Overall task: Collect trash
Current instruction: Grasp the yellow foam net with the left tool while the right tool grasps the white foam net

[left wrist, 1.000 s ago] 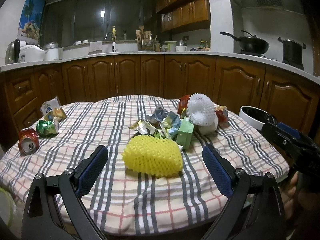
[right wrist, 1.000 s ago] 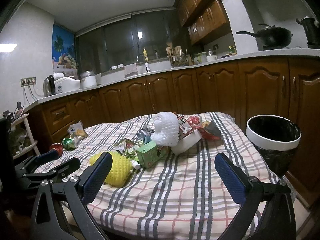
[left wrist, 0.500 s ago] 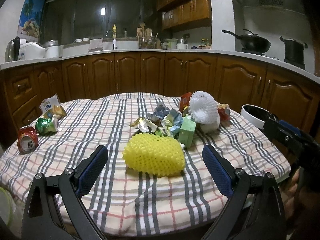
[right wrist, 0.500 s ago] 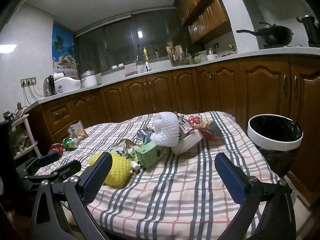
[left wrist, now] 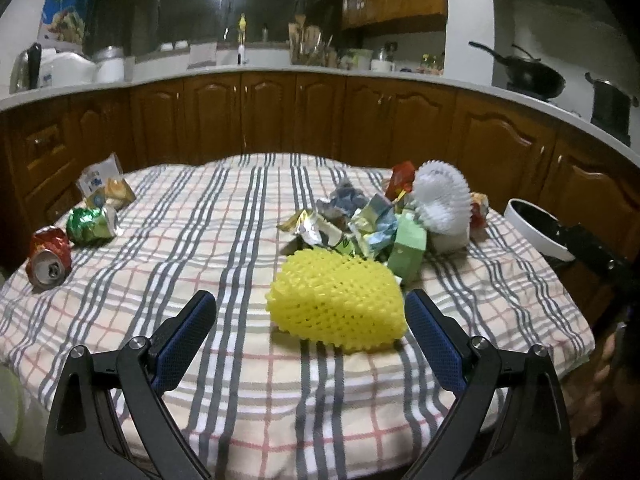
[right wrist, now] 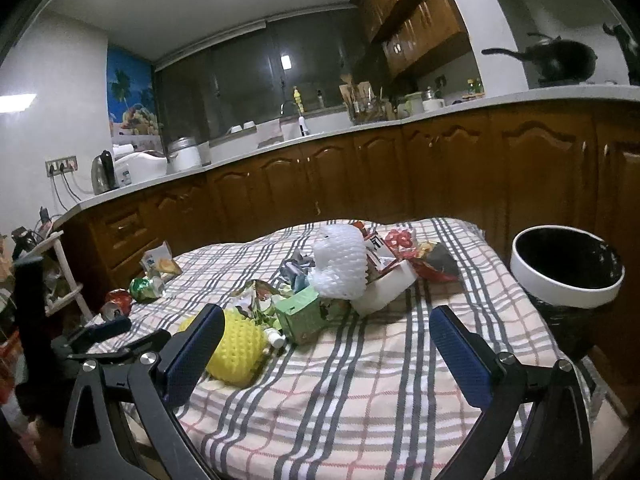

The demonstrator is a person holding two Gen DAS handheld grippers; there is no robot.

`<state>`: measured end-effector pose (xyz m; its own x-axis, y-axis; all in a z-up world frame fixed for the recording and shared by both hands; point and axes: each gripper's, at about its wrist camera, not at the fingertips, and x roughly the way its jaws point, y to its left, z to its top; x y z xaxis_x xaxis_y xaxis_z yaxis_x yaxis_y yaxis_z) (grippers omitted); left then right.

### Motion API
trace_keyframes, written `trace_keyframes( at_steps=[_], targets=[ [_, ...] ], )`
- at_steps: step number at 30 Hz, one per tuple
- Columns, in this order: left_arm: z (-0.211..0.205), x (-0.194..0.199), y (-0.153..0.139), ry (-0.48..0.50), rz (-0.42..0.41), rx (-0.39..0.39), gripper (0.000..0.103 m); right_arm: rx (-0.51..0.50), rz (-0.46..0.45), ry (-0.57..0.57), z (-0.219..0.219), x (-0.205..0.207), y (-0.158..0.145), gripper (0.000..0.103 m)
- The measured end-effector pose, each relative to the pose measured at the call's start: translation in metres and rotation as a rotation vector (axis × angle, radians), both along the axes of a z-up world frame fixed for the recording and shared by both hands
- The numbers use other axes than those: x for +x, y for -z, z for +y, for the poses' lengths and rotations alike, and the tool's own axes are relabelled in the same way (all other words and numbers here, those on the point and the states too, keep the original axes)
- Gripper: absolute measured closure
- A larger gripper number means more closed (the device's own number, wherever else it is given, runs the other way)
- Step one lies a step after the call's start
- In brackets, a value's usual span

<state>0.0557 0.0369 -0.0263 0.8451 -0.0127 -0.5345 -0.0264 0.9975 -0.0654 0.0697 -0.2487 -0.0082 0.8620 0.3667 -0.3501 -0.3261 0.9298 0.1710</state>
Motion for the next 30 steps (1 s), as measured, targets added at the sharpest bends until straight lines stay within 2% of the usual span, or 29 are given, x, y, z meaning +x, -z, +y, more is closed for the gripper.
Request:
trace_keyframes(
  at_steps=[4,8,12,14,21,24,25,26,30],
  targets=[
    [0.005,0.019,0.005,0.005,0.055,-0.012,0.007,0.016,0.037,-0.026,0.002,0.019,0.000,0.003],
    [0.013,0.037,0.011,0.013,0.110,-0.049,0.011,0.018,0.082,-0.054,0.008,0.044,0.000,0.014],
    [0.017,0.051,0.018,0.030,0.155,-0.078,0.016,0.011,0.132,-0.068,0.016,0.071,0.004,0.021],
    [0.018,0.057,0.022,0.039,0.174,-0.084,0.022,0.005,0.160,-0.066,0.019,0.089,0.006,0.028],
    [0.018,0.072,0.034,0.085,0.223,-0.121,0.044,-0.015,0.223,-0.049,0.024,0.131,0.017,0.037],
    [0.015,0.074,0.035,0.109,0.225,-0.107,0.060,-0.027,0.248,-0.053,0.026,0.141,0.023,0.063],
    [0.013,0.074,0.035,0.118,0.222,-0.099,0.071,-0.028,0.259,-0.059,0.026,0.143,0.025,0.079],
    [0.012,0.074,0.034,0.124,0.219,-0.093,0.079,-0.022,0.266,-0.063,0.025,0.144,0.026,0.089],
    [0.011,0.067,0.018,0.132,0.171,-0.105,0.082,0.015,0.245,-0.087,0.019,0.136,0.020,0.093]
  ],
)
